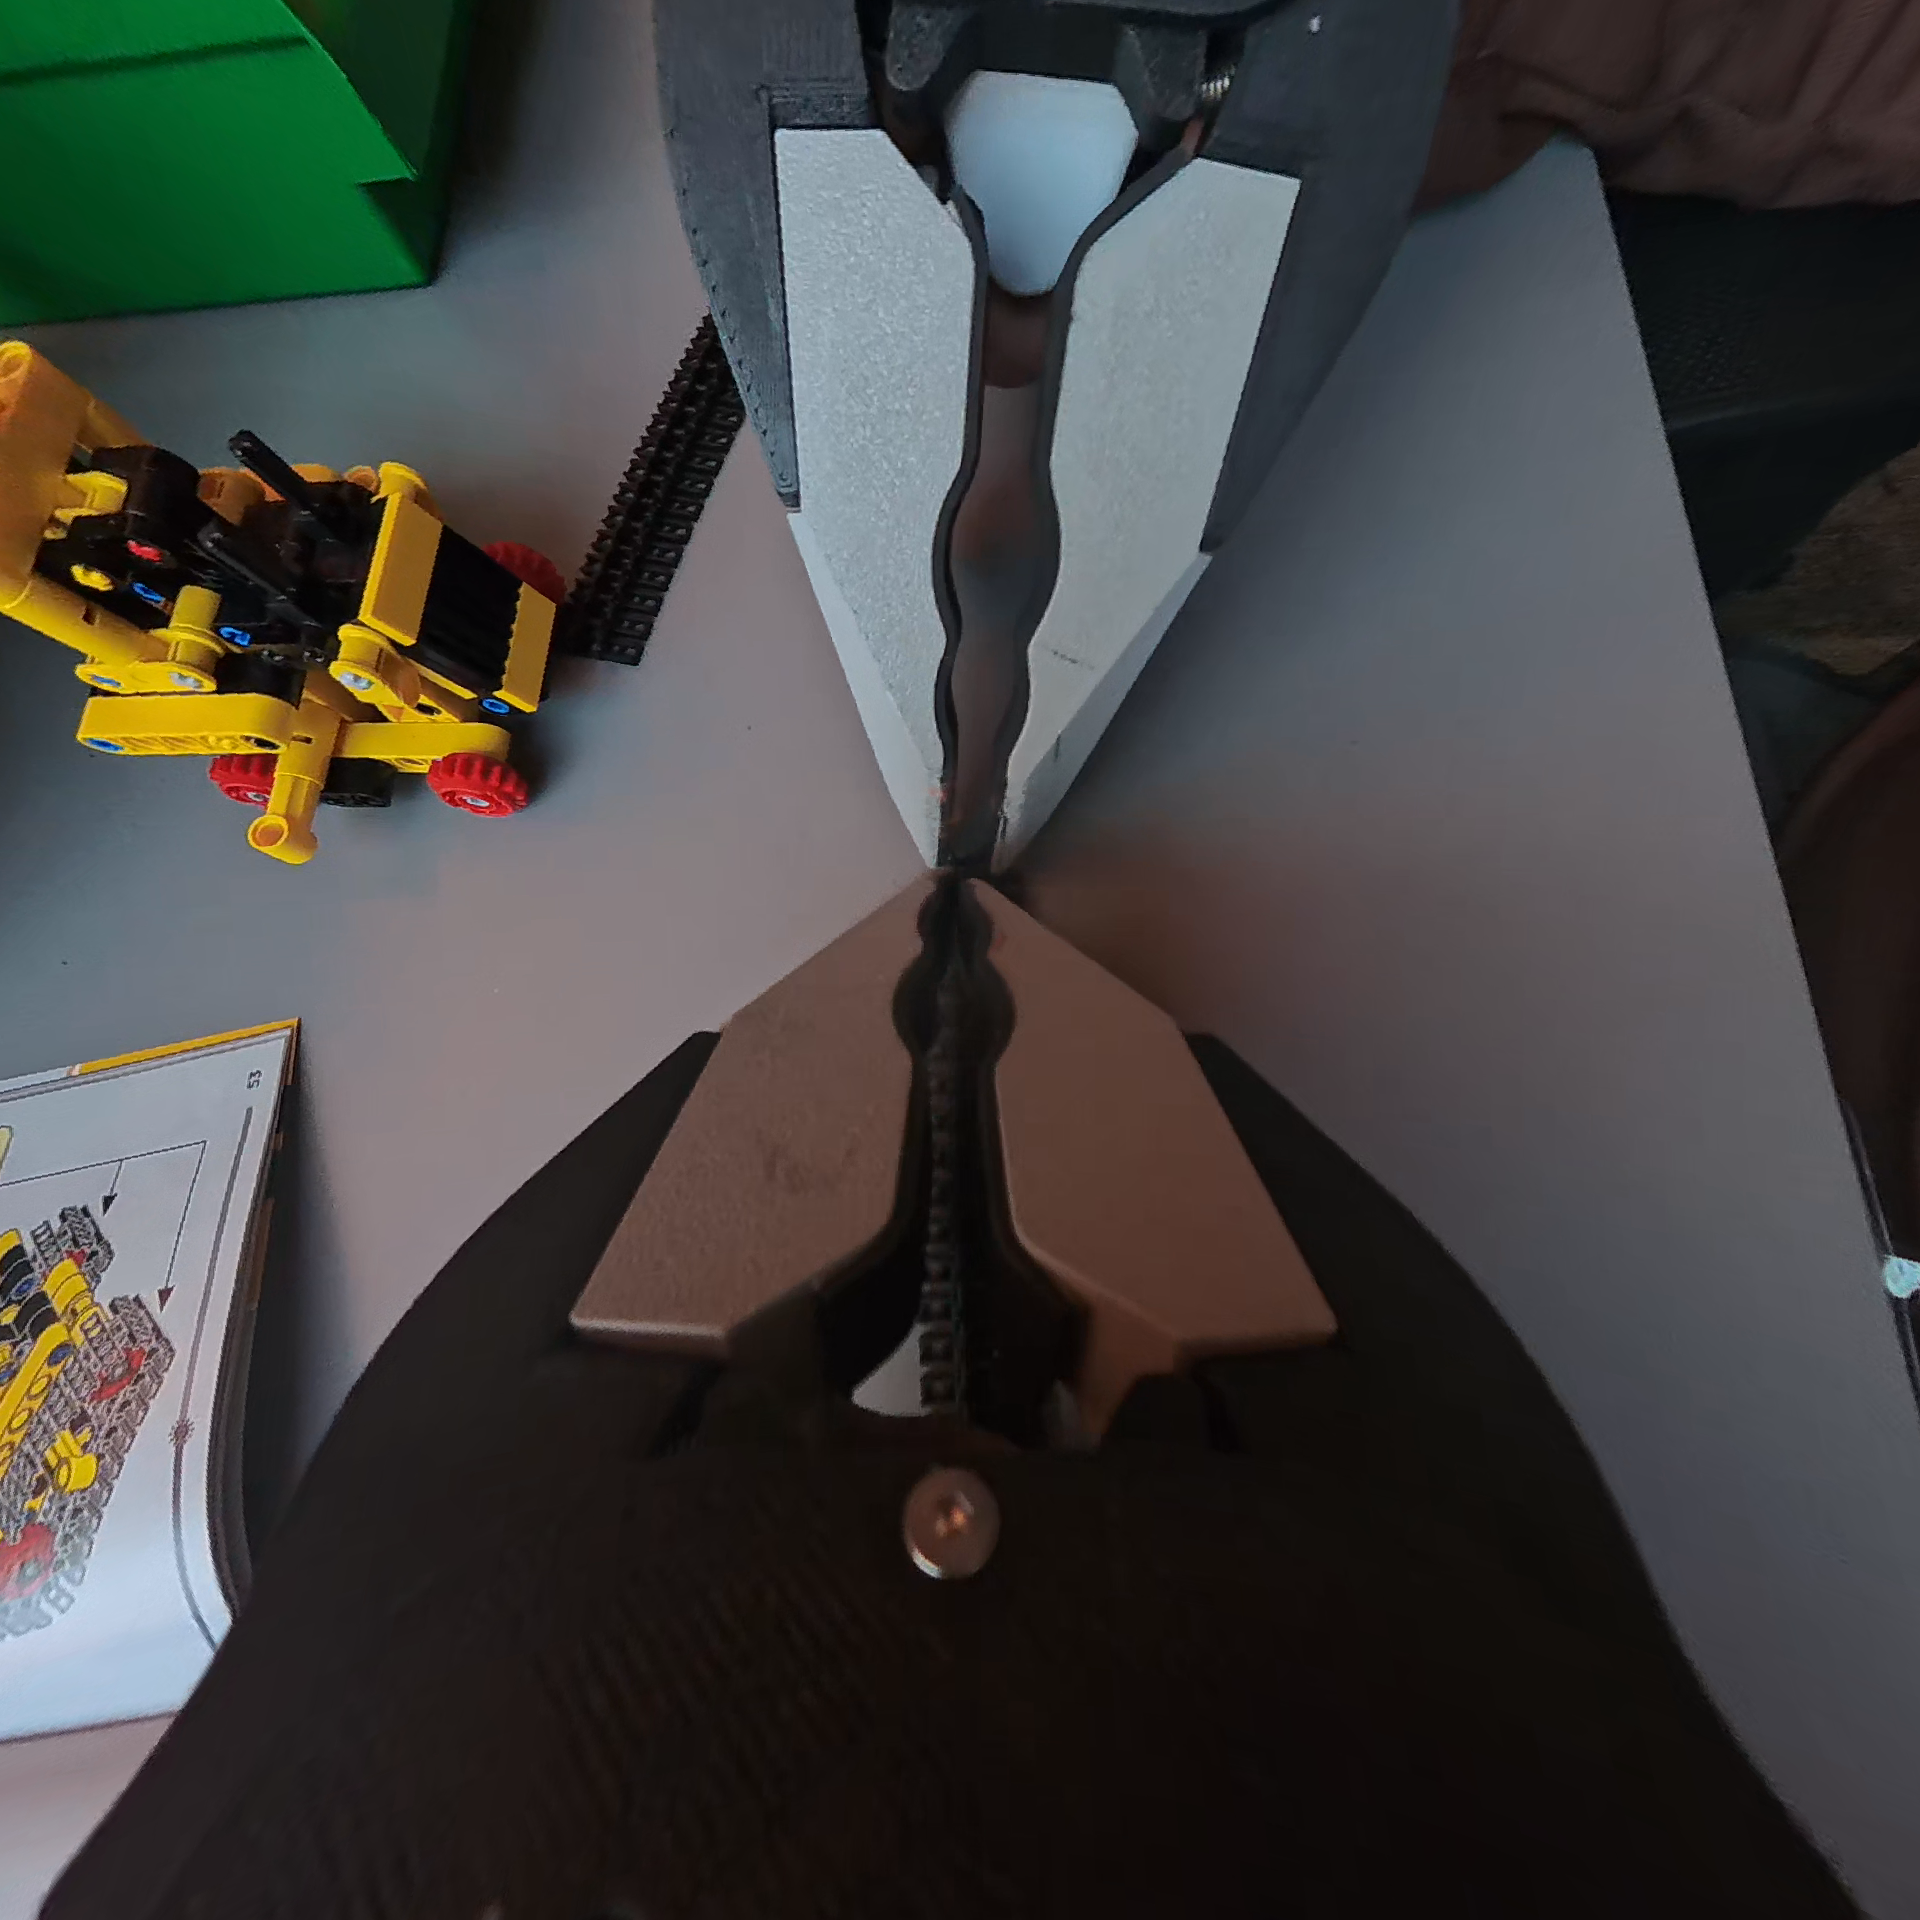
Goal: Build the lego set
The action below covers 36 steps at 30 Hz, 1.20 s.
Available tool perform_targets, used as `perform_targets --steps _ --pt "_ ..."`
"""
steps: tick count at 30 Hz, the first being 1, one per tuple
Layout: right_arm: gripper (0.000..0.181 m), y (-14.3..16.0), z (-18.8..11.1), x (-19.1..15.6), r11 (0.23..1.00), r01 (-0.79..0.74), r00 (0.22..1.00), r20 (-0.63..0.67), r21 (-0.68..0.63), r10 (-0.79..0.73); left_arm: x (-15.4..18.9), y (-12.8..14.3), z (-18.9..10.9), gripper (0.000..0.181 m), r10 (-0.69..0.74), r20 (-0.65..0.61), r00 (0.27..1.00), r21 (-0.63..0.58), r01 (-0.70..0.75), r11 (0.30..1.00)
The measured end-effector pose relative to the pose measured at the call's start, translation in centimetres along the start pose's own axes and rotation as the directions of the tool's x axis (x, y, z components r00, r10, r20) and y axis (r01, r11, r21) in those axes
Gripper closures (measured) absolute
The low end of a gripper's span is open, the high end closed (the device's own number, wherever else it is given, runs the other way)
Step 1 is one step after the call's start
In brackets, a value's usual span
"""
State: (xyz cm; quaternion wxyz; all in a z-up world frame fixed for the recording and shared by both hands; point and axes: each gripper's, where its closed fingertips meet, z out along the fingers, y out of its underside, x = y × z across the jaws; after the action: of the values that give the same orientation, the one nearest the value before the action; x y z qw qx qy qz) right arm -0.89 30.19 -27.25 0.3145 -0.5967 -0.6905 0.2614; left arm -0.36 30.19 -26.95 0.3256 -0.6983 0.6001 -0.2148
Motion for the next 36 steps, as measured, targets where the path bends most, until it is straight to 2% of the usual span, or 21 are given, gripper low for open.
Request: perform_targets --steps 10,21,27,30,36 --pt "0.178 0.03 0.03 -0.05 1.0 -0.019 1.0 0.022 0.0 0.019 -0.04 0.21 0.04 0.181 0.109 0.05 0.993 -0.074 -0.105 0.992" --pt "0.178 0.08 0.06 -0.19 0.999 -0.038 0.998 0.048 -0.001 0.038 -0.07 0.46 0.19 0.181 0.297 0.03 0.954 -0.242 -0.282 0.928" --pt "0.178 0.09 0.06 -0.19 0.999 -0.035 0.998 0.046 0.0 0.035 -0.09 0.49 0.17 0.181 0.337 0.041 0.941 -0.261 -0.315 0.912" --pt "0.178 0.11 0.07 -0.18 1.0 -0.026 0.999 0.042 0.0 0.026 -0.1 0.47 0.18 0.181 0.325 0.053 0.944 -0.268 -0.3 0.916" --pt "0.17 0.23 -0.01 0.28 1.0 -0.015 1.0 0.005 0.0 0.015 -0.08 0.37 0.22 0.181 0.196 0.067 0.978 -0.227 -0.176 0.958"
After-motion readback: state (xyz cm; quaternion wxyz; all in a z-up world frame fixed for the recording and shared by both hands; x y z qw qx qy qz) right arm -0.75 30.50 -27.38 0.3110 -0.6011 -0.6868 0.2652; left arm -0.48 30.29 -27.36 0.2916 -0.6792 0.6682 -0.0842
